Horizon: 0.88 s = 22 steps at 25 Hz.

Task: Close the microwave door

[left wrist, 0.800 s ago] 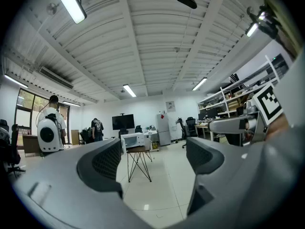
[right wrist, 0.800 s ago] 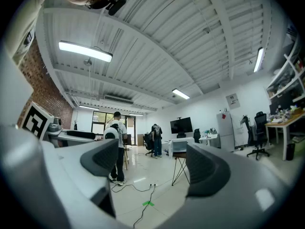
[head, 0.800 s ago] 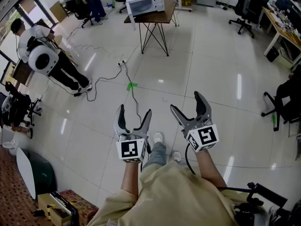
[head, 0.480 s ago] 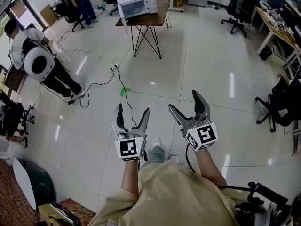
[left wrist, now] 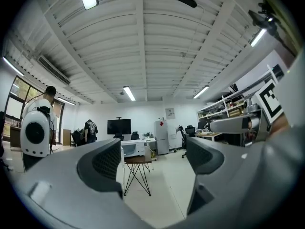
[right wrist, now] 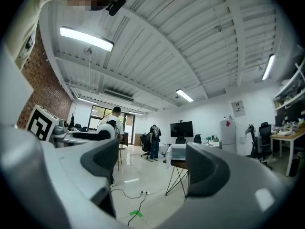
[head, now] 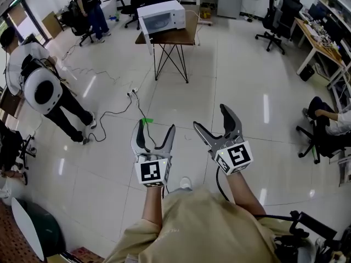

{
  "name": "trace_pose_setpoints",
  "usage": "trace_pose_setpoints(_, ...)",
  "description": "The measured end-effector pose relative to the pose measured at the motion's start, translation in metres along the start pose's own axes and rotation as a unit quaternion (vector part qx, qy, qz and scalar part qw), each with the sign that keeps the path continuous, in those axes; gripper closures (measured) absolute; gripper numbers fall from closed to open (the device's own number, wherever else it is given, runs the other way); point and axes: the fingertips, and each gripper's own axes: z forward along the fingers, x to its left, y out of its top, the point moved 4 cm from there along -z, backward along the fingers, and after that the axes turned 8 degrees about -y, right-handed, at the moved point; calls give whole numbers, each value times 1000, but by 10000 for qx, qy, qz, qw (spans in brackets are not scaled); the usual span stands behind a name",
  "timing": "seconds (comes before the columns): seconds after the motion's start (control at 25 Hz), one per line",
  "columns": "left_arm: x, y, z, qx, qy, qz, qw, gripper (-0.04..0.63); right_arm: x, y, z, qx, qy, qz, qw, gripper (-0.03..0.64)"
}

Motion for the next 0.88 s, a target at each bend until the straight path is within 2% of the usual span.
trace_pose_setpoints(0.12, 36, -15, 6, 29, -63, -158, 9999, 160, 16, -14, 32, 52, -25, -6, 10000, 190)
trace_pose_setpoints(0.36, 70, -41, 29, 39, -141, -139, 9998, 160, 15, -39, 68, 135, -178, 7, 9998, 192)
trace_pose_setpoints(0.64, 108, -86, 64, 104, 17, -235, 9997, 161, -8, -81, 124, 226, -171, 31, 9996, 193)
trace_pose_setpoints(0.8, 115, -91, 102, 272, 138, -443, 9986, 161, -39, -94, 161, 196, 16, 153, 9997, 193)
trace_pose_setpoints(0.88, 112, -87, 127, 166, 203, -360, 9990, 164, -62, -100, 180, 155, 135, 237, 9995, 193)
